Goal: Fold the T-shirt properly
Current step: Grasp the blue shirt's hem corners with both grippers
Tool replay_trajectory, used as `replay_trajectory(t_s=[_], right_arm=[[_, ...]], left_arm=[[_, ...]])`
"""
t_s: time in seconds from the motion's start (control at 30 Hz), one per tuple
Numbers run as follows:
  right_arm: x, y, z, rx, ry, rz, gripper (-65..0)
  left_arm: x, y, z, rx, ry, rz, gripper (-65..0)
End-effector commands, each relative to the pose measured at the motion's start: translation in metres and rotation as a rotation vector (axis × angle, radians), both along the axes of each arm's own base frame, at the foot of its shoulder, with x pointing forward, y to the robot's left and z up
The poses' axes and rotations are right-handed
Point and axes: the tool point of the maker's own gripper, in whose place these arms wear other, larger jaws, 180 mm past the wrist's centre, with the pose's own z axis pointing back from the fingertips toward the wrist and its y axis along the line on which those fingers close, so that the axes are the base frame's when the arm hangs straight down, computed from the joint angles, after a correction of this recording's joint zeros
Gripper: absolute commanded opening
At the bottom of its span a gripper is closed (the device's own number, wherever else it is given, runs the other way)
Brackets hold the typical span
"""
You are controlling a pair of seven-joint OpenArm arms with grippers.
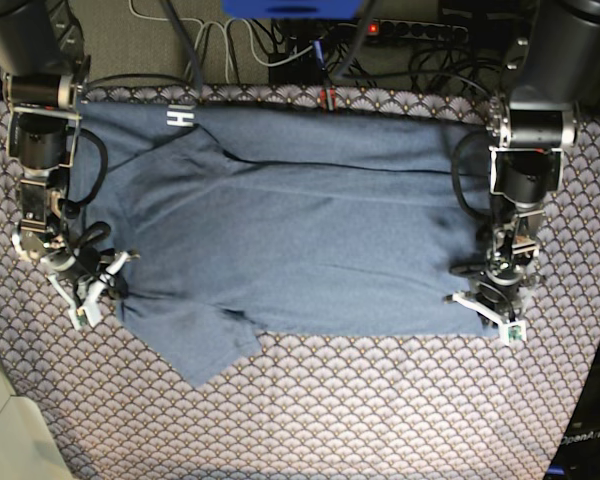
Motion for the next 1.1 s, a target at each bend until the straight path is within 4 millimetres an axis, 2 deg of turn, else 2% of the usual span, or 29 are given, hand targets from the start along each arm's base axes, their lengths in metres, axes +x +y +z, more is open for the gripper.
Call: replay_trajectory(t_s=[0.0,0.07,0.13,0.2,0.33,0.43,0.67,0.83,1.0,1.07], right_arm=[[0.011,-0.009,0.018,-0.013,-0.041,0.001,-65.0],[0.01,-0.013,0.018,-0.017,-0.042,-0.002,-65.0],[0.01,-0.015,0.019,-0.019,-0.042,-0.004,-65.0],[0.01,-0.015,0.019,-0.02,-0.044,-0.005,-65.0],[0.01,-0.022,0.021,-0.029,-0.045,-0.011,-65.0],[0.013,-0.021,0.032,-0.046,-0.078,0.0,-65.0],[-0.011,-0.008,0.045,-0.111,-0.142,0.068,-65.0],[-0.034,-0.001,0.041,-0.136,-0.143,0.1,-65.0],[-0.054,-0.012,0.048,-0.151,-0.17,0.067,-65.0],[-0.06,-0.011,0.05,-0.158,-0.176,0.072,-65.0]], left_arm=[[0.006,0.002,0.007,0.001,-0.003,-0.001,-64.6],[0.008,0.002,0.01,-0.002,-0.011,0.0,-64.6],[0.014,0.001,0.022,0.001,-0.044,-0.006,-64.6],[0.01,0.0,0.02,0.004,-0.037,-0.014,-64.6],[0.012,0.002,0.034,0.014,-0.031,-0.029,-64.6],[0.009,-0.002,0.04,0.023,-0.042,-0.05,-64.6],[-0.008,-0.012,0.04,0.031,-0.026,-0.083,-64.6],[-0.028,0.01,0.041,0.011,-0.024,-0.015,-64.6],[-0.048,0.018,0.047,0.011,-0.017,0.002,-64.6],[-0.059,0.027,0.05,0.026,-0.014,0.013,-64.6]])
